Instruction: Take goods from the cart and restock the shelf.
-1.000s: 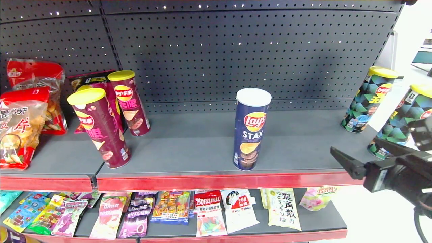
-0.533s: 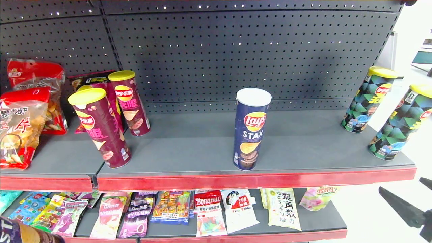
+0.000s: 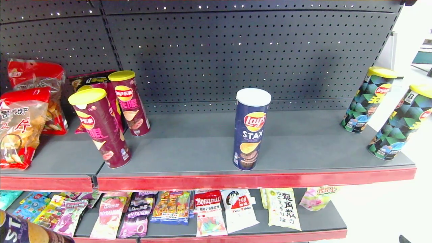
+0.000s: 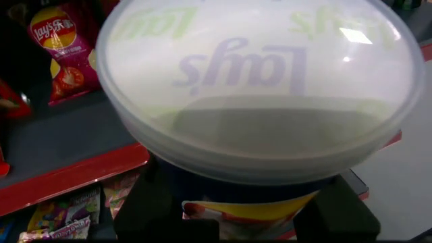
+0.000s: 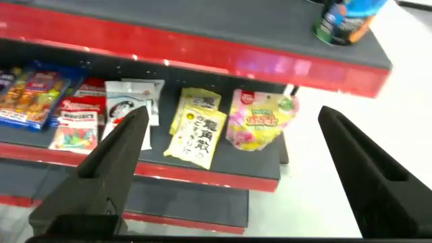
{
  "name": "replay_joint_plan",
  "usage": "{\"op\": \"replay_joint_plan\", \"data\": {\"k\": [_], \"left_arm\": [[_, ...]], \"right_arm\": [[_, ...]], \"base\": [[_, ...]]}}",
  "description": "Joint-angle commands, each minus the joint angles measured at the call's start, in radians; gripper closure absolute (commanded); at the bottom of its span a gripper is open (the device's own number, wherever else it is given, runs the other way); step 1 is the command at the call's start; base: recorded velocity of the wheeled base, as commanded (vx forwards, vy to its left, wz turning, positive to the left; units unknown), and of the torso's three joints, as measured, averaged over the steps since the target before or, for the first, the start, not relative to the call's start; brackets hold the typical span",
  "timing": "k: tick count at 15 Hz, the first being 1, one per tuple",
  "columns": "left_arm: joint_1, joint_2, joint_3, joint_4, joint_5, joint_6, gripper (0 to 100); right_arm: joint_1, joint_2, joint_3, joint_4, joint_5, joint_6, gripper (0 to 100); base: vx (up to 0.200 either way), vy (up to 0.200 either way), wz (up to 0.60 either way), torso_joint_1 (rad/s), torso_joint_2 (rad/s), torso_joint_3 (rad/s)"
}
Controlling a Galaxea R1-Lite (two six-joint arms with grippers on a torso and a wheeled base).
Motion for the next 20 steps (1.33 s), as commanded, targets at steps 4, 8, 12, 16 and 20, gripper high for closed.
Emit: {"op": "replay_joint_plan", "data": {"k": [4, 8, 12, 16, 20], "left_arm": [[0.0, 0.007, -0.002, -0.001, -0.002, -0.011, 100], [0.0, 0.012, -0.003, -0.001, -0.002, -0.011, 100], [-0.002, 0.018, 0.003, -0.001, -0.015, -0.011, 100], [-0.002, 0.027, -0.002, -0.001, -0.06, -0.01, 100], [-0.002, 0.035, -0.003, -0.001, -0.12, -0.01, 100]], "right_arm": [[-0.016, -0.276, 0.005, 0.137, -0.304, 0.116, 0], [0.041, -0.256, -0.005, 0.191, -0.07, 0.121, 0], [0.059, -0.276, 0.004, 0.172, -0.192, 0.156, 0], [0.07, -0.277, 0.005, 0.208, -0.162, 0.193, 0], [0.171, -0.335, 0.004, 0.208, -0.162, 0.195, 0]], "base": [[0.0, 0.0, 0.0, 0.0, 0.0, 0.0], [0.0, 0.0, 0.0, 0.0, 0.0, 0.0], [0.0, 0.0, 0.0, 0.0, 0.0, 0.0], [0.0, 0.0, 0.0, 0.0, 0.0, 0.0], [0.0, 0.0, 0.0, 0.0, 0.0, 0.0]]}}
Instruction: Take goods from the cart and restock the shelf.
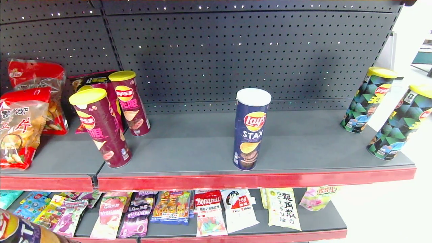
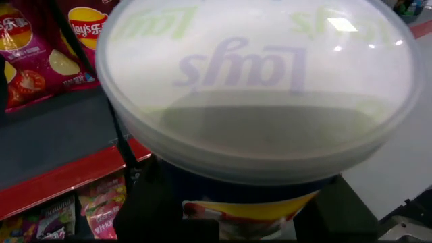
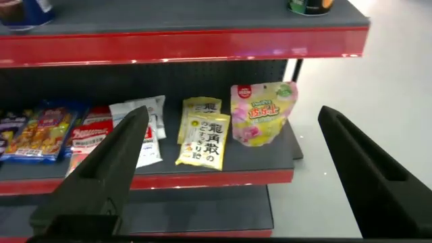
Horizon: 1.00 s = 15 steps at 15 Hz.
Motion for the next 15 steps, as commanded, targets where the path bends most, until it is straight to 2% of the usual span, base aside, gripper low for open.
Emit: {"op": "replay_joint_plan", "data": {"k": [1, 5, 7, 11, 15], "left_arm": [[0.0, 0.005, 0.003, 0.0, -0.014, 0.0, 100], [0.0, 0.008, 0.007, 0.0, -0.045, 0.002, 100], [0.0, 0.009, 0.007, 0.002, -0.063, 0.0, 100], [0.0, 0.011, 0.01, 0.002, -0.063, 0.0, 100], [0.0, 0.037, 0.005, 0.0, -0.057, -0.001, 100]], "right_arm": [[0.056, -0.067, -0.001, 0.0, 0.002, 0.003, 0], [0.049, -0.079, 0.0, 0.0, 0.002, 0.004, 0], [0.049, -0.079, 0.0, 0.0, 0.002, 0.003, 0], [0.049, -0.079, -0.001, 0.0, 0.002, 0.004, 0], [0.049, -0.081, 0.0, 0.0, 0.002, 0.004, 0]], "base": [[0.0, 0.0, 0.0, 0.0, 0.0, 0.0], [0.0, 0.0, 0.0, 0.0, 0.0, 0.0], [0.0, 0.0, -0.6, 0.005, 0.01, 0.002], [0.0, 0.0, -0.6, 0.01, 0.0, -0.002], [0.0, 0.0, 0.0, 0.0, 0.0, 0.0]]}}
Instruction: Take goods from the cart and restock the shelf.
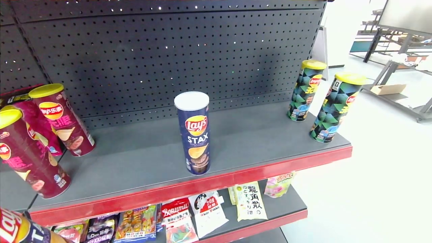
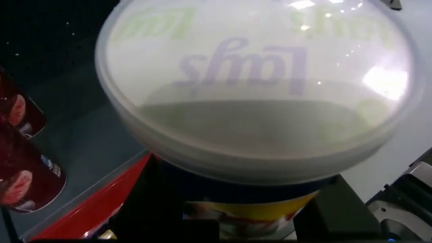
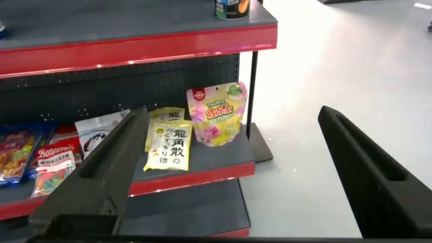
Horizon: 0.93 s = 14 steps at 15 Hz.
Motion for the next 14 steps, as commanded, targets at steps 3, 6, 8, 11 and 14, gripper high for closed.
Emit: {"op": "replay_joint_plan", "data": {"k": [3, 6, 8, 11, 14], "left_arm": [[0.005, 0.05, -0.016, -0.002, 0.03, -0.002, 100], [0.005, 0.122, -0.038, -0.045, 0.05, -0.027, 100], [0.003, 0.242, -0.038, -0.174, 0.05, -0.03, 100], [0.002, 0.357, -0.036, -0.283, 0.046, -0.027, 100], [0.002, 0.469, -0.044, -0.386, 0.046, -0.027, 100]], "right_arm": [[0.0, 0.003, -0.001, 0.0, 0.001, -0.001, 0], [0.0, 0.0, 0.001, 0.0, -0.002, 0.001, 0], [0.0, 0.0, 0.001, 0.0, -0.002, 0.001, 0], [0.0, 0.0, 0.001, 0.0, -0.002, 0.001, 0], [0.0, 0.0, 0.001, 0.0, -0.002, 0.001, 0]], "base": [[0.0, 0.0, 0.0, 0.0, 0.0, 0.0], [0.0, 0.0, 0.0, 0.0, 0.0, 0.0], [0.0, 0.0, 0.0, 0.0, 0.0, 0.0], [0.0, 0.0, 0.0, 0.0, 0.0, 0.0], [0.0, 0.0, 0.0, 0.0, 0.0, 0.0]]}}
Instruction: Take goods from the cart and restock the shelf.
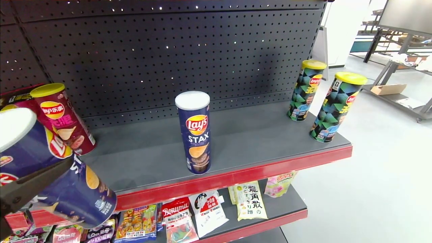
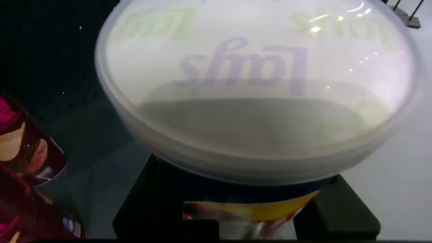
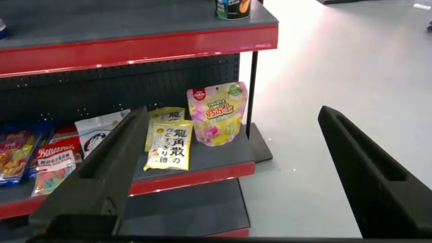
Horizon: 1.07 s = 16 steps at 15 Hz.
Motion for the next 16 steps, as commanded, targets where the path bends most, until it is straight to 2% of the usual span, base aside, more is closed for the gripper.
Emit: {"op": "replay_joint_plan", "data": {"k": [1, 4, 7, 11, 13, 14, 16], "left_arm": [[-0.001, 0.114, -0.012, -0.038, -0.002, 0.002, 100], [-0.004, 0.157, -0.009, -0.043, -0.005, 0.001, 100], [-0.004, 0.157, 0.012, -0.043, -0.042, 0.002, 100], [-0.018, 0.24, -0.034, -0.046, -0.048, 0.005, 100], [-0.016, 0.295, -0.029, -0.109, -0.046, 0.007, 100], [-0.015, 0.346, -0.042, -0.196, -0.045, 0.002, 100], [-0.016, 0.419, -0.078, -0.25, -0.038, 0.007, 100]], "right_arm": [[0.0, 0.0, 0.0, 0.0, 0.0, 0.0, 0], [0.0, 0.0, 0.0, 0.0, 0.0, 0.0, 0], [0.0, 0.0, 0.0, 0.0, 0.0, 0.0, 0], [0.0, 0.0, 0.0, 0.0, 0.0, 0.0, 0], [0.0, 0.0, 0.0, 0.0, 0.0, 0.0, 0], [0.0, 0.0, 0.0, 0.0, 0.0, 0.0, 0], [0.0, 0.0, 0.0, 0.0, 0.0, 0.0, 0]], "base": [[0.0, 0.0, 0.0, 0.0, 0.0, 0.0], [0.0, 0.0, 0.0, 0.0, 0.0, 0.0], [0.0, 0.0, 0.0, 0.0, 0.0, 0.0], [0.0, 0.0, 0.0, 0.0, 0.0, 0.0], [0.0, 0.0, 0.0, 0.0, 0.0, 0.0], [0.0, 0.0, 0.0, 0.0, 0.0, 0.0], [0.0, 0.0, 0.0, 0.0, 0.0, 0.0]]}}
